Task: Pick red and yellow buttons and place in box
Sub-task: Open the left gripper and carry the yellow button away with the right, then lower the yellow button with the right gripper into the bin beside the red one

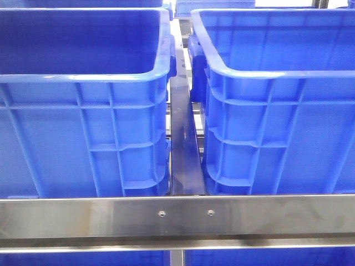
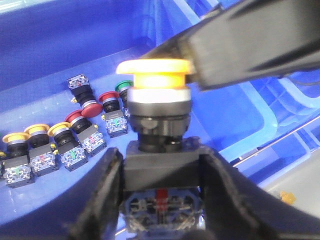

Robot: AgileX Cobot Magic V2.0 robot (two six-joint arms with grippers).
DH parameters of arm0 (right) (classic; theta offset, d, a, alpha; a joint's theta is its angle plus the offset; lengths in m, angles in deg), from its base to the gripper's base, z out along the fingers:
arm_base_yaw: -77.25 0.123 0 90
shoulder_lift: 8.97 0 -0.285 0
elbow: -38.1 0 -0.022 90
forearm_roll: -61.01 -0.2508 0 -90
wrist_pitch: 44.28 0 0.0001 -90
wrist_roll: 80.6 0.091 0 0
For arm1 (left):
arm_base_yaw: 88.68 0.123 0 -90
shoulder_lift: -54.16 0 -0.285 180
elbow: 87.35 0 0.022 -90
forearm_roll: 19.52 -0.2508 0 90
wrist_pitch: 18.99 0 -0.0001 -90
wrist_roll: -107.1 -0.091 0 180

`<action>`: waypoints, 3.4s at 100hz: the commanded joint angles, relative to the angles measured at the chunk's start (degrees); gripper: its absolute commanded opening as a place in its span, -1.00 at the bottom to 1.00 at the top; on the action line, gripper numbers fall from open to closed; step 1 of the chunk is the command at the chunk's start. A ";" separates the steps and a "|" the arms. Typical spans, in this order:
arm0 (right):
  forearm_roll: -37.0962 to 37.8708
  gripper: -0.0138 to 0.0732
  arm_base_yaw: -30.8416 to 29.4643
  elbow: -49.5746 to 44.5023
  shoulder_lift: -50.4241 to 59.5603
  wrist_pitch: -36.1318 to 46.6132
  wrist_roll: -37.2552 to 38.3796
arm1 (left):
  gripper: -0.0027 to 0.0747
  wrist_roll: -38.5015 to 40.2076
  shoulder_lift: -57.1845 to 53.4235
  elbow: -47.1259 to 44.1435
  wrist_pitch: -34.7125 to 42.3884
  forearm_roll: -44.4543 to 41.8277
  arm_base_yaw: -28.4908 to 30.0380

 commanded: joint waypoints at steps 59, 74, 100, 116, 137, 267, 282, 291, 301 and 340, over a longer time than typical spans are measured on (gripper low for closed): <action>-4.32 -0.43 1.54 5.66 -0.49 -4.49 0.90 | -0.77 0.35 -0.26 1.48 3.60 0.64 -0.52; -4.32 -0.54 1.54 5.66 -0.49 -4.49 0.90 | -0.74 0.35 -0.26 1.48 3.60 0.64 -0.52; -4.32 -0.54 1.54 5.66 -0.49 -4.49 0.90 | 0.34 0.35 -0.26 1.48 3.72 0.64 -0.52; -4.32 -0.54 1.54 5.66 -0.49 -4.43 0.90 | 0.70 0.35 -0.26 1.48 4.48 0.64 -0.52; -4.26 -0.54 0.36 5.66 -0.49 -2.59 0.90 | 0.70 0.35 -0.26 1.48 4.47 0.30 -0.52; -2.14 -0.52 -47.05 -22.55 11.32 0.45 2.41 | -0.98 0.35 -2.89 1.48 5.68 0.30 -0.41; -4.34 -0.52 -48.48 -22.30 7.05 3.15 2.73 | -0.98 0.35 -2.89 1.48 5.68 0.30 -0.41; -4.29 -0.52 -49.05 -21.71 4.30 6.39 2.87 | -0.98 0.35 -2.89 1.48 5.68 0.30 -0.41; -4.29 -0.52 -49.85 -21.71 2.01 9.41 3.26 | -0.98 0.35 -2.89 1.48 5.68 0.30 -0.41; -1.80 -0.52 -56.03 -21.81 0.30 10.81 3.26 | -0.98 0.35 -2.89 1.48 5.68 0.19 -0.41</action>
